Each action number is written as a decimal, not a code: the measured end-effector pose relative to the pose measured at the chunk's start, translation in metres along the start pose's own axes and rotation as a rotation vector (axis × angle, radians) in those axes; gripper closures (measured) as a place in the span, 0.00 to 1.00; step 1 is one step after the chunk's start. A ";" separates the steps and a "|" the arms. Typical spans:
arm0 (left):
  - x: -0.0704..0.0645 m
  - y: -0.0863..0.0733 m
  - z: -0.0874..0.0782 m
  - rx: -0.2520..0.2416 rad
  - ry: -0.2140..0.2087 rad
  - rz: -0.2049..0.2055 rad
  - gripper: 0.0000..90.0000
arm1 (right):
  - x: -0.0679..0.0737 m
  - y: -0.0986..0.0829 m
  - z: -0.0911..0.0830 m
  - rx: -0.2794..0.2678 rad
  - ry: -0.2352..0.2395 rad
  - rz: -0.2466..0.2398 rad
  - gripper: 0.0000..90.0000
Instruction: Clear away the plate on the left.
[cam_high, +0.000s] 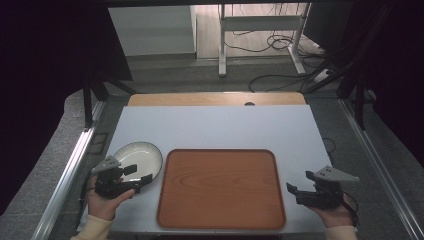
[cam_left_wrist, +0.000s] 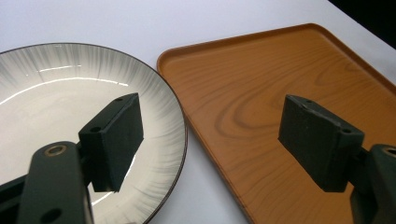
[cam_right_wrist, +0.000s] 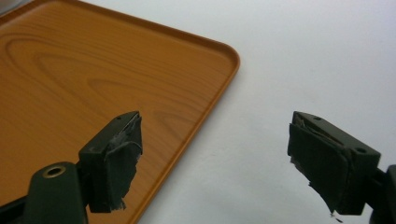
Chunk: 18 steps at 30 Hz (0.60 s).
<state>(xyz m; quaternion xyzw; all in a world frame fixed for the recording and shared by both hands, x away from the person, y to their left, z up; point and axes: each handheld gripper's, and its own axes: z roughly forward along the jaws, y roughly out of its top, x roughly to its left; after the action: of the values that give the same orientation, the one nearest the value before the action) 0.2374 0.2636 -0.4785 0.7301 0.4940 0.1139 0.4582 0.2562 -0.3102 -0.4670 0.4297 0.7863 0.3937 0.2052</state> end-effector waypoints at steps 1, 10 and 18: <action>0.000 0.000 0.000 0.002 0.003 0.002 0.24 | 0.001 0.000 0.001 0.003 0.001 -0.008 0.21; 0.000 -0.001 0.002 0.014 0.012 0.016 0.24 | 0.006 0.003 0.005 0.017 0.010 -0.023 0.21; 0.003 0.001 0.004 0.016 0.017 0.019 0.25 | 0.006 0.002 0.010 0.036 0.013 -0.035 0.21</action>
<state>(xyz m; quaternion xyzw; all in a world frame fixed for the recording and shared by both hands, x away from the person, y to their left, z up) 0.2420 0.2638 -0.4807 0.7372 0.4919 0.1203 0.4472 0.2607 -0.3007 -0.4714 0.4168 0.8019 0.3787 0.1994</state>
